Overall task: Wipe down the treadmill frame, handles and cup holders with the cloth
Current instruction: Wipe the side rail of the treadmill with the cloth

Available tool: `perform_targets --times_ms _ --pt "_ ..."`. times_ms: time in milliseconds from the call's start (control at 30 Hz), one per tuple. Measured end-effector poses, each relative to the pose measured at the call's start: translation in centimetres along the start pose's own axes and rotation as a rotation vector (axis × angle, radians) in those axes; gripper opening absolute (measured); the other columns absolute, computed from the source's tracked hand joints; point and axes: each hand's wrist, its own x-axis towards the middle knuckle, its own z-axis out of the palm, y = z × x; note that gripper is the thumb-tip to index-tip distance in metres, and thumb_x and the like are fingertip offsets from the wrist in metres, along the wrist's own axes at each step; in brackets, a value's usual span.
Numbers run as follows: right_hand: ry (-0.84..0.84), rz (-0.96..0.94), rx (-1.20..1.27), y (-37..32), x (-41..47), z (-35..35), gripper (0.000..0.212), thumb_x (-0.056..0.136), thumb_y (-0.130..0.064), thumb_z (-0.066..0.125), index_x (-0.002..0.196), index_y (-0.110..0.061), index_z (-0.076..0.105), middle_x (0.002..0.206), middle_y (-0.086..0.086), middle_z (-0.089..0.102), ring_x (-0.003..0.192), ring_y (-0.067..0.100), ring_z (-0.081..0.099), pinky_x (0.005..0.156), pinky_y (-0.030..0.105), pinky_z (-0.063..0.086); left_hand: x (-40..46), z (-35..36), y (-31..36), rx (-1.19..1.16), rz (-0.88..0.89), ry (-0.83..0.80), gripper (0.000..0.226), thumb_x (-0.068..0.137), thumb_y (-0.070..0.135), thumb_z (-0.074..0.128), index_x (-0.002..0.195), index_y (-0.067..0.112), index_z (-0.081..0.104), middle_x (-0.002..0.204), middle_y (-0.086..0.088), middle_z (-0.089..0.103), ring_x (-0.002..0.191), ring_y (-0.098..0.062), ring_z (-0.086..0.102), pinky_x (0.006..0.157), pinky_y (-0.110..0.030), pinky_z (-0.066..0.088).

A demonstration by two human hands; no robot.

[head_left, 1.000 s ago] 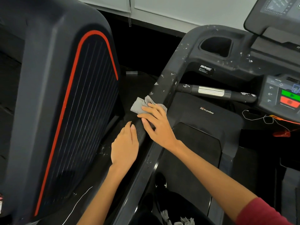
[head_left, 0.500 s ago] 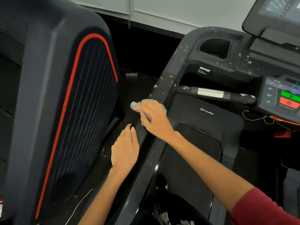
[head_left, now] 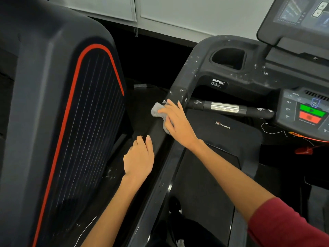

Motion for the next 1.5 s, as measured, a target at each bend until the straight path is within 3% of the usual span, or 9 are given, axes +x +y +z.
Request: perform_targets --times_ms 167,267,467,600,900,1067,1267,1367,1500 --pt "0.047 0.094 -0.132 -2.1 3.8 1.2 0.028 0.085 -0.022 0.038 0.086 -0.012 0.064 0.087 0.003 0.064 0.096 0.021 0.06 0.114 0.043 0.026 0.2 -0.1 0.2 -0.017 0.005 0.007 0.051 0.1 0.042 0.017 0.117 0.007 0.049 0.11 -0.01 0.063 0.095 -0.027 0.061 0.076 -0.036 0.042" --pt "-0.049 -0.021 -0.121 -3.7 3.5 2.1 0.029 0.083 -0.024 0.037 0.076 -0.016 0.064 0.076 -0.003 0.063 0.074 0.015 0.056 0.093 0.039 0.042 0.1 -0.1 0.1 -0.02 0.01 -0.003 0.047 0.101 0.04 0.017 0.118 0.009 0.048 0.113 -0.009 0.061 0.096 -0.027 0.06 0.075 -0.036 0.039" --pt "-0.006 -0.192 0.096 -3.2 -1.4 1.5 0.027 0.095 -0.013 0.047 0.113 -0.01 0.067 0.114 0.005 0.064 0.114 0.015 0.052 0.108 0.029 0.032 0.1 -0.3 0.0 -0.045 0.002 -0.016 0.043 0.101 0.039 0.017 0.11 0.013 0.049 0.107 -0.006 0.062 0.092 -0.026 0.061 0.076 -0.039 0.043" --pt "0.072 -0.099 0.151 -0.4 -2.5 1.0 0.031 0.097 -0.005 0.044 0.125 -0.007 0.058 0.134 0.007 0.049 0.136 0.015 0.036 0.118 0.041 0.021 0.4 -0.2 0.2 -0.041 -0.007 -0.022 0.047 0.101 0.039 0.018 0.127 0.012 0.046 0.121 -0.006 0.059 0.103 -0.027 0.059 0.081 -0.038 0.04" --pt "0.341 0.294 0.322 0.3 0.5 2.5 0.032 0.102 -0.007 0.038 0.13 -0.016 0.05 0.15 -0.005 0.033 0.146 0.01 0.016 0.121 0.048 0.006 2.1 -0.3 1.5 -0.051 -0.026 -0.066 0.045 0.102 0.04 0.017 0.112 0.01 0.05 0.108 -0.01 0.062 0.098 -0.028 0.059 0.078 -0.036 0.037" --pt "0.35 0.366 0.547 -3.1 -3.0 4.3 0.039 0.103 -0.012 0.038 0.136 -0.032 0.038 0.151 -0.032 0.015 0.146 0.001 0.007 0.118 0.018 0.011 2.6 0.0 1.7 -0.055 -0.024 -0.039 0.046 0.102 0.04 0.017 0.112 0.009 0.051 0.107 -0.011 0.063 0.097 -0.027 0.06 0.075 -0.032 0.035" --pt "0.331 0.4 0.591 -1.9 -3.8 3.9 0.053 0.105 -0.015 0.032 0.14 -0.053 0.023 0.159 0.0 0.017 0.147 0.01 0.013 0.12 0.024 0.014 2.5 0.1 1.9 -0.061 0.036 -0.027 0.052 0.101 0.044 0.02 0.137 0.012 0.04 0.131 -0.01 0.054 0.114 -0.026 0.055 0.091 -0.038 0.041" --pt "0.416 0.491 0.661 -1.5 -2.1 3.9 0.046 0.105 -0.016 0.031 0.147 -0.032 0.022 0.158 -0.014 0.014 0.145 0.001 0.013 0.118 0.018 0.014 2.4 0.0 1.9 -0.06 0.07 -0.038 0.056 0.1 0.046 0.021 0.144 0.014 0.03 0.14 -0.009 0.047 0.121 -0.026 0.051 0.097 -0.04 0.04" --pt "0.45 0.489 0.609 -1.0 -0.2 3.3 0.038 0.104 -0.016 0.037 0.143 -0.018 0.036 0.152 -0.024 0.019 0.148 0.007 0.009 0.122 0.043 0.01 2.4 0.0 1.8 -0.059 0.071 -0.041 0.057 0.099 0.049 0.019 0.145 0.017 0.028 0.14 -0.009 0.047 0.121 -0.026 0.052 0.097 -0.041 0.04"
